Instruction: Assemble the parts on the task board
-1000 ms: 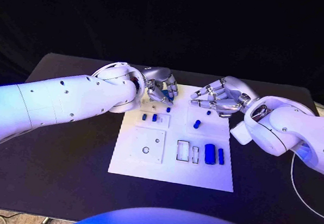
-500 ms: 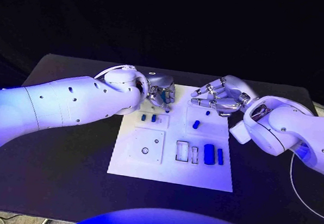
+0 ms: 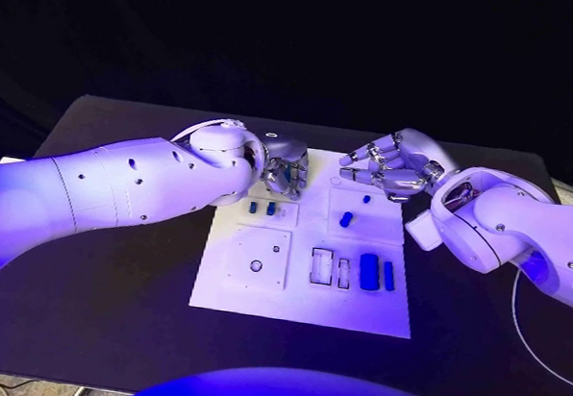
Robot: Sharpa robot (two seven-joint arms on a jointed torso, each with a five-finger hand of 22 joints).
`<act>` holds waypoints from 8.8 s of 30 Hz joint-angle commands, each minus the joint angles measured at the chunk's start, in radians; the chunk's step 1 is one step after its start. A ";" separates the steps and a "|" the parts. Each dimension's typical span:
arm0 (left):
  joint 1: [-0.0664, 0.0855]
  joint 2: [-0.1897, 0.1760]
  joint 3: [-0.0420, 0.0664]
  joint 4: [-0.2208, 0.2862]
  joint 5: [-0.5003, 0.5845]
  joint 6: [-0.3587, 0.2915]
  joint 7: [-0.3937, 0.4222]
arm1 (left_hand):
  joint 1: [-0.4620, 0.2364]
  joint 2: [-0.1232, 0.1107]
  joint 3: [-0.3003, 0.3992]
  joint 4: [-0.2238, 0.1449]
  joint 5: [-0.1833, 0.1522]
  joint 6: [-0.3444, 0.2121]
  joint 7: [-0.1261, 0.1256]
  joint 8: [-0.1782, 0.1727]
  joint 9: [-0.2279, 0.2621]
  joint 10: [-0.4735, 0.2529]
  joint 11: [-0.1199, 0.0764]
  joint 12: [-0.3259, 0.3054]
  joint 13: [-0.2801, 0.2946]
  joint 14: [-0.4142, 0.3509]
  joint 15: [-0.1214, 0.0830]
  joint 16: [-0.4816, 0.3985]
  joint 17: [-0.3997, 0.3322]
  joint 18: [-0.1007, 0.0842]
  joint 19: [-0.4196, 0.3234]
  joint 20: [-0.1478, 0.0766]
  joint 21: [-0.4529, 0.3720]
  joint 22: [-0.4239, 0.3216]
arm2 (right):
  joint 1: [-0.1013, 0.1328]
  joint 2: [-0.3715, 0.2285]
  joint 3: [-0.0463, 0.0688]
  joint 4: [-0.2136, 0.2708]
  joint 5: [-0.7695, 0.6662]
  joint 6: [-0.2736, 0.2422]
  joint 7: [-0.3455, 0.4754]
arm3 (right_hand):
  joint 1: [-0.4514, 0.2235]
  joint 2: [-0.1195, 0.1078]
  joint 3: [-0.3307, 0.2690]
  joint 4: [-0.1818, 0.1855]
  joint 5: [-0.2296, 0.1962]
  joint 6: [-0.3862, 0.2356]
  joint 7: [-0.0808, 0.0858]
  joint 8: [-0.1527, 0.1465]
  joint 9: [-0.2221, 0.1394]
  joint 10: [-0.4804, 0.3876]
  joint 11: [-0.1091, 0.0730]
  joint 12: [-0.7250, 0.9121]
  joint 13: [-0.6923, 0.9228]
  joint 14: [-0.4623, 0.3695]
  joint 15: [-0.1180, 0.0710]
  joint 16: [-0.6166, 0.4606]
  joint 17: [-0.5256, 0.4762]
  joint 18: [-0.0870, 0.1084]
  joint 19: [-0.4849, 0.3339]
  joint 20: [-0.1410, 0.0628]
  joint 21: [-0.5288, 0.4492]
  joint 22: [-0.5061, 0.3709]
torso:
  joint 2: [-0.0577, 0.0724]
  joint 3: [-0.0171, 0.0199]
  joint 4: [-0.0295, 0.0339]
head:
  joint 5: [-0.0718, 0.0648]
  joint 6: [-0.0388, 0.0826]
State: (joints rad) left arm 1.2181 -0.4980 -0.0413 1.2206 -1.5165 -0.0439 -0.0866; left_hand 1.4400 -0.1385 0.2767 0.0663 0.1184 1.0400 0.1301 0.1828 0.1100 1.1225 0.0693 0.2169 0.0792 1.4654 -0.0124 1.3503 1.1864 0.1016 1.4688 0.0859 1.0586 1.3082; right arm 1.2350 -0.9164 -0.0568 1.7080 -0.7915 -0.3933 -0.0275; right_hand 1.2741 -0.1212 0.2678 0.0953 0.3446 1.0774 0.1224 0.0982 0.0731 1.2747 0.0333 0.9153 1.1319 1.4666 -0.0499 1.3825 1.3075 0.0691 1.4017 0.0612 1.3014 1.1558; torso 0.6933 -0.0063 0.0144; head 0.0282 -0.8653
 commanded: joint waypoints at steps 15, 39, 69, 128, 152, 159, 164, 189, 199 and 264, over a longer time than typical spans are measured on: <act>-0.014 0.023 0.000 -0.031 -0.018 0.063 -0.027 | 0.015 0.013 0.079 -0.027 -0.002 0.039 -0.004 -0.021 -0.011 0.051 -0.005 -0.040 -0.007 0.034 -0.009 -0.003 -0.017 -0.019 0.040 -0.011 0.041 0.044 | 0.000 0.000 0.000 0.004 -0.011 0.002 0.009 | -0.001 0.012 0.001 -0.002 0.001 -0.006 0.000 -0.006 0.000 -0.007 0.001 -0.003 -0.001 0.061 0.009 -0.003 0.077 0.018 -0.005 0.002 -0.003 -0.001 | 0.000 0.0005 0.0009 | -0.005 -0.006; -0.016 0.026 0.003 -0.032 -0.012 0.012 -0.020 | 0.011 0.020 0.237 -0.105 -0.001 0.099 0.000 -0.040 -0.016 0.141 -0.013 -0.075 0.011 0.033 -0.017 0.004 -0.036 -0.026 0.042 -0.019 0.086 0.076 | 0.000 0.000 0.000 0.007 -0.011 0.006 0.009 | 0.001 0.014 0.002 -0.003 0.002 -0.005 0.001 -0.006 0.000 -0.006 0.001 0.000 0.001 0.061 0.009 -0.003 0.078 0.018 -0.004 0.001 -0.003 0.001 | 0.000 0.0000 -0.0011 | -0.006 -0.007; -0.003 -0.120 0.056 0.094 0.136 0.014 -0.036 | -0.029 0.003 0.275 -0.126 0.014 0.106 0.004 -0.060 -0.020 0.150 -0.009 -0.107 0.015 0.031 -0.013 0.005 -0.050 -0.027 0.041 -0.017 0.091 0.083 | 0.000 -0.003 0.000 0.006 -0.011 0.006 0.009 | 0.001 0.014 0.002 -0.003 0.002 -0.005 0.001 -0.006 0.000 -0.006 0.001 0.000 0.001 0.061 0.009 -0.003 0.078 0.018 -0.004 0.001 -0.003 0.001 | -0.003 0.0004 0.0055 | -0.006 -0.003; -0.015 -0.101 0.044 0.032 0.109 0.111 -0.058 | -0.049 -0.004 0.270 -0.128 0.012 0.111 0.000 -0.065 -0.021 0.159 -0.013 -0.115 0.019 0.030 -0.014 0.007 -0.051 -0.026 0.038 -0.016 0.089 0.085 | 0.000 0.002 0.000 0.005 -0.011 0.012 0.009 | 0.001 0.014 0.002 -0.003 0.004 -0.005 0.001 -0.006 0.000 -0.005 0.001 0.001 0.000 0.062 0.009 -0.003 0.078 0.018 -0.003 0.002 -0.003 0.001 | -0.002 0.0005 0.0032 | 0.006 -0.007; -0.015 -0.087 0.036 0.021 0.113 0.109 -0.069 | -0.090 -0.028 0.273 -0.130 0.013 0.018 0.023 -0.119 -0.043 0.033 0.022 -0.158 -0.005 0.025 0.012 0.007 -0.070 -0.024 0.029 0.001 0.059 0.076 | 0.000 0.002 0.000 0.005 -0.011 0.017 0.008 | 0.001 0.014 0.002 -0.003 0.004 -0.005 0.001 -0.006 0.000 -0.005 0.001 0.001 0.000 0.062 0.009 -0.003 0.078 0.018 -0.003 0.002 -0.003 0.001 | -0.001 0.0012 0.0020 | 0.005 -0.007; -0.016 -0.088 0.035 0.020 0.114 0.111 -0.072 | -0.094 -0.030 0.273 -0.129 0.013 0.020 0.025 -0.117 -0.042 0.025 0.025 -0.156 -0.007 0.023 0.014 0.005 -0.075 -0.022 0.028 0.003 0.052 0.073 | 0.000 0.001 0.000 0.005 -0.011 0.017 0.007 | 0.001 0.014 0.002 -0.003 0.004 -0.005 0.001 -0.006 0.000 -0.005 0.001 0.001 0.000 0.062 0.009 -0.003 0.078 0.018 -0.003 0.002 -0.003 0.001 | -0.002 0.0008 0.0032 | 0.005 -0.007; -0.016 -0.091 0.034 0.021 0.114 0.104 -0.073 | -0.096 -0.031 0.272 -0.129 0.013 0.022 0.027 -0.116 -0.041 0.021 0.026 -0.156 -0.008 0.023 0.015 0.005 -0.077 -0.022 0.028 0.004 0.049 0.072 | 0.000 0.001 0.000 0.004 -0.011 0.017 0.007 | 0.001 0.014 0.002 -0.003 0.004 -0.005 0.001 -0.006 0.000 -0.005 0.001 0.001 0.000 0.062 0.009 -0.003 0.078 0.018 -0.003 0.002 -0.003 0.001 | -0.002 0.0005 0.0023 | 0.005 -0.007; -0.019 -0.155 0.036 0.054 0.159 0.028 -0.054 | -0.094 -0.039 0.157 -0.137 0.013 -0.131 -0.001 -0.115 -0.043 -0.119 0.041 -0.140 -0.012 0.013 0.028 -0.001 -0.117 -0.006 0.020 0.021 -0.043 0.029 | 0.000 -0.003 0.000 -0.036 -0.026 0.024 -0.010 | 0.012 0.015 0.008 -0.010 0.006 -0.006 0.001 -0.007 0.000 -0.062 0.001 -0.106 -0.075 0.061 0.009 -0.006 0.076 0.021 -0.010 0.001 -0.015 -0.016 | -0.004 0.0009 0.0036 | 0.007 -0.007; -0.018 -0.223 0.044 0.080 0.345 -0.061 0.024 | -0.068 -0.003 0.187 -0.146 0.017 -0.057 0.026 -0.087 -0.036 -0.024 0.025 -0.085 0.000 0.015 0.014 0.005 -0.116 -0.007 0.025 0.013 -0.032 0.033 | 0.002 -0.020 0.001 -0.109 -0.319 0.060 -0.087 | 0.075 0.002 0.105 -0.059 -0.049 0.008 0.012 0.004 0.006 -0.199 0.021 -0.584 -0.480 0.040 0.022 -0.115 -0.016 0.039 -0.047 0.010 -0.091 -0.115 | -0.004 -0.0007 0.0026 | 0.004 0.003; -0.042 -0.385 0.011 0.263 1.632 -0.188 0.433 | -0.103 0.013 0.170 -0.108 0.012 0.000 0.040 -0.069 -0.041 0.003 0.030 -0.045 -0.002 -0.156 0.024 -0.168 -0.449 0.065 -0.138 0.023 -0.524 -0.179 | -0.070 0.133 0.001 -0.230 -1.004 0.255 -0.236 | 0.126 0.042 0.278 -0.133 -0.264 0.120 -0.014 -0.012 0.025 -0.022 0.013 -0.830 -0.997 0.057 0.018 -0.165 -0.079 0.035 -0.013 0.007 -0.090 -0.104 | -0.002 -0.0003 0.0019 | -0.028 0.023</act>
State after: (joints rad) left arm 1.1769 -0.8844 -0.0306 1.4817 0.1117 -0.2372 0.3381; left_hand 1.3279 -0.1297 0.4498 -0.0389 0.1299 1.0326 0.1692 0.1102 0.0698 1.1328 0.1017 0.1657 0.0772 1.3172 0.0108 1.1848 0.7386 0.1477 1.3363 0.1109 0.5402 1.1307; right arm 1.1717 -0.7832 -0.0514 1.4757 -1.7749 -0.1377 -0.2591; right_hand 1.3902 -0.0945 0.5411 -0.0377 0.0806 1.1915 0.1090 0.0825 0.0935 1.2377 0.0541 0.0819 0.1337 1.4629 -0.0324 1.2144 1.2280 0.1001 1.3841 0.0683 1.2067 1.0506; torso 0.6913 -0.0064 0.0174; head -0.0001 -0.8419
